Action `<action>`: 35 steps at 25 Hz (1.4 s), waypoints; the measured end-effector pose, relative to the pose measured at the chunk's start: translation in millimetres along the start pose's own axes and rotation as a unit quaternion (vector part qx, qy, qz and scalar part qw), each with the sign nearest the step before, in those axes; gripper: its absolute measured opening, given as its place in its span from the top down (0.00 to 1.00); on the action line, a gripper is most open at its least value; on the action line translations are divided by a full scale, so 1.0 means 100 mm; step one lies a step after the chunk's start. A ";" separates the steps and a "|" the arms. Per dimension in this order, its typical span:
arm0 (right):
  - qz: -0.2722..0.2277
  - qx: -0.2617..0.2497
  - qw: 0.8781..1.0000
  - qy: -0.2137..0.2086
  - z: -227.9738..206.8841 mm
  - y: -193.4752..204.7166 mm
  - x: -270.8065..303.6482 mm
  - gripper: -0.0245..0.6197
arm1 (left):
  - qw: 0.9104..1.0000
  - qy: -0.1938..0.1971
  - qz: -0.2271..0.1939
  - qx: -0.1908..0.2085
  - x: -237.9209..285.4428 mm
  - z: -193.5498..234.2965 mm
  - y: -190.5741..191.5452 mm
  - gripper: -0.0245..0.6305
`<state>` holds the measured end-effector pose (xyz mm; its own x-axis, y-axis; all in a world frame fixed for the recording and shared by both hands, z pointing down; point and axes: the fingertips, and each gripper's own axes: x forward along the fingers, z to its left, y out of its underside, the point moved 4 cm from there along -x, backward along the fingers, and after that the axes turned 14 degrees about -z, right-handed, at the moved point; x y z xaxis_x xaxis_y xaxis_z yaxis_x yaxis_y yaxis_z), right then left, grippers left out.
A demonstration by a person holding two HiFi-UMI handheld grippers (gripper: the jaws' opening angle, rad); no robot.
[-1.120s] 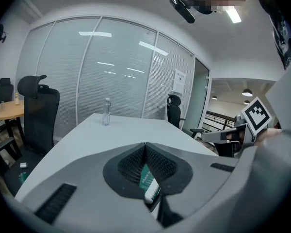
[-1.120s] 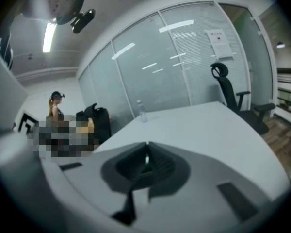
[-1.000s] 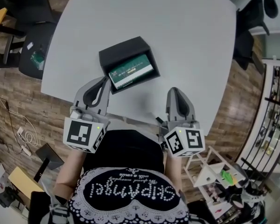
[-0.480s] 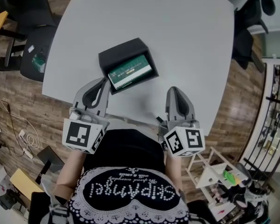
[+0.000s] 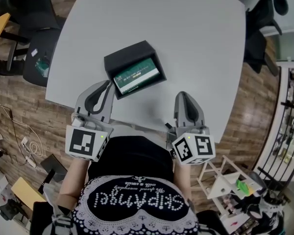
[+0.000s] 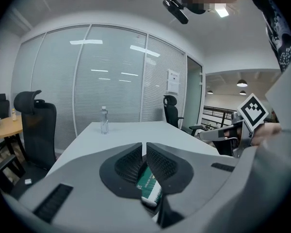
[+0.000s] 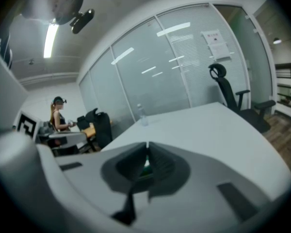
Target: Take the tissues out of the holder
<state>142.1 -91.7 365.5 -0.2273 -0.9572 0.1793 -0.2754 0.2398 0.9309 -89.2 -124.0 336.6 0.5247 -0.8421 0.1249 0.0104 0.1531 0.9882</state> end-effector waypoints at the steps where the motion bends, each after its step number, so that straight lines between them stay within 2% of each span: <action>1: 0.000 0.000 1.000 0.000 -0.01 0.00 0.00 0.91 | 1.000 0.002 0.006 0.000 0.01 -0.01 -0.01 0.90; 2: -0.001 0.001 1.000 -0.001 -0.01 0.00 0.00 0.91 | 1.000 0.008 0.013 0.000 0.02 -0.02 -0.02 0.83; 3: -0.001 0.001 1.000 -0.001 -0.02 -0.01 0.00 0.91 | 1.000 0.017 0.023 0.001 0.03 -0.04 -0.02 0.69; 4: -0.001 0.001 1.000 -0.001 -0.03 -0.01 0.00 0.91 | 0.999 0.027 0.033 0.004 0.05 -0.05 -0.02 0.62; 6: -0.002 0.003 1.000 -0.001 -0.04 -0.01 0.00 0.91 | 0.998 0.042 0.050 0.012 0.10 -0.07 -0.03 0.58; 10: -0.002 0.006 1.000 -0.001 -0.06 0.00 0.01 0.91 | 0.997 0.052 0.060 0.005 0.18 -0.08 -0.03 0.55; 15: 0.000 0.009 1.000 0.002 -0.11 0.02 -0.03 0.91 | 0.996 0.069 0.048 0.011 0.31 -0.09 -0.02 0.51; 22: -0.004 0.014 1.000 0.009 -0.15 0.01 -0.04 0.91 | 0.991 0.102 0.080 0.028 0.44 -0.17 0.07 0.46; 35: -0.005 0.025 0.999 0.039 -0.35 0.00 -0.11 0.91 | 0.986 0.126 0.107 0.025 0.75 -0.29 0.26 0.43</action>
<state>177.0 -87.1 374.9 -0.1520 -0.9687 0.1963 -0.3231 0.2364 0.9164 -25.0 -167.6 369.3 0.7054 -0.6372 0.3105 -0.1619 0.2816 0.9458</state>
